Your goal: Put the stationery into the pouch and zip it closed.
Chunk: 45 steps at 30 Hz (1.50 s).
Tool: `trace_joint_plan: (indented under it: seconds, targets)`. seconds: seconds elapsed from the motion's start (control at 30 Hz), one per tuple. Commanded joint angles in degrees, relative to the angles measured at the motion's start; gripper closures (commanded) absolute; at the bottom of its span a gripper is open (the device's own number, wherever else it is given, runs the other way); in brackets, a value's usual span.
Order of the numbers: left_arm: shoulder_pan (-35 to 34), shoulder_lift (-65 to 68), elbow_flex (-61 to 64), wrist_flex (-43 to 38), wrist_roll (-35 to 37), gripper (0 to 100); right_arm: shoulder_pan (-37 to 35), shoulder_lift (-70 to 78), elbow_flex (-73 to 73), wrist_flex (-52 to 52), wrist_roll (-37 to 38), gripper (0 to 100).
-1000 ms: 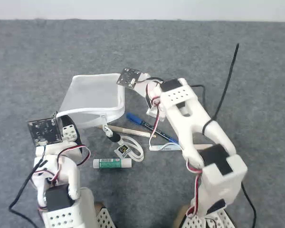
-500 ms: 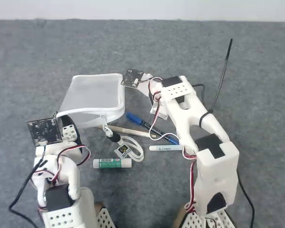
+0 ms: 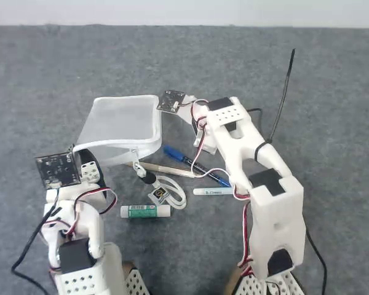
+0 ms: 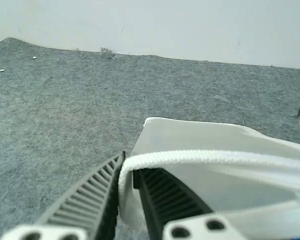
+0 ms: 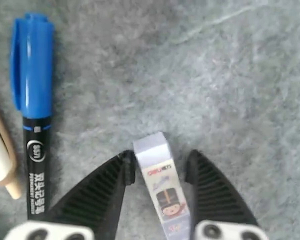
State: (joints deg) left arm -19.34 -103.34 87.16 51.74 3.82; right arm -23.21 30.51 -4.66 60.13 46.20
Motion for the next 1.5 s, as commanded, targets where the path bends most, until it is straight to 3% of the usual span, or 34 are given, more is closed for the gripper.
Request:
trace_joint_plan:
  seconds: [0.0,0.1,0.57,0.77,1.03,1.27,1.47]
  targets:
    - [-0.4,-1.0,-4.4,-1.3,0.8,99,0.0,-0.5,-4.9,2.4,0.2,93.6]
    - [-0.4,-1.0,-4.4,-1.3,0.8,99,0.0,-0.5,-6.1,3.6,-1.3,99.7]
    - [-0.4,-0.8,-5.0,-0.9,-0.7,99,-2.6,-8.7,-5.9,8.4,-22.6,99.2]
    - [-0.3,-0.7,-10.4,5.0,-1.1,99,-3.6,-11.6,-5.9,9.0,-31.9,99.2]
    - [3.0,-0.5,-19.4,11.5,-4.3,99,-2.4,-13.6,-5.9,8.7,-37.9,99.2]
    - [5.5,-0.2,-26.4,15.7,-5.1,99,-1.5,-15.5,-5.8,9.2,-38.1,99.2]
    - [6.0,13.5,-35.3,15.7,-4.7,99,0.0,-19.8,-2.5,8.0,-38.2,99.2]
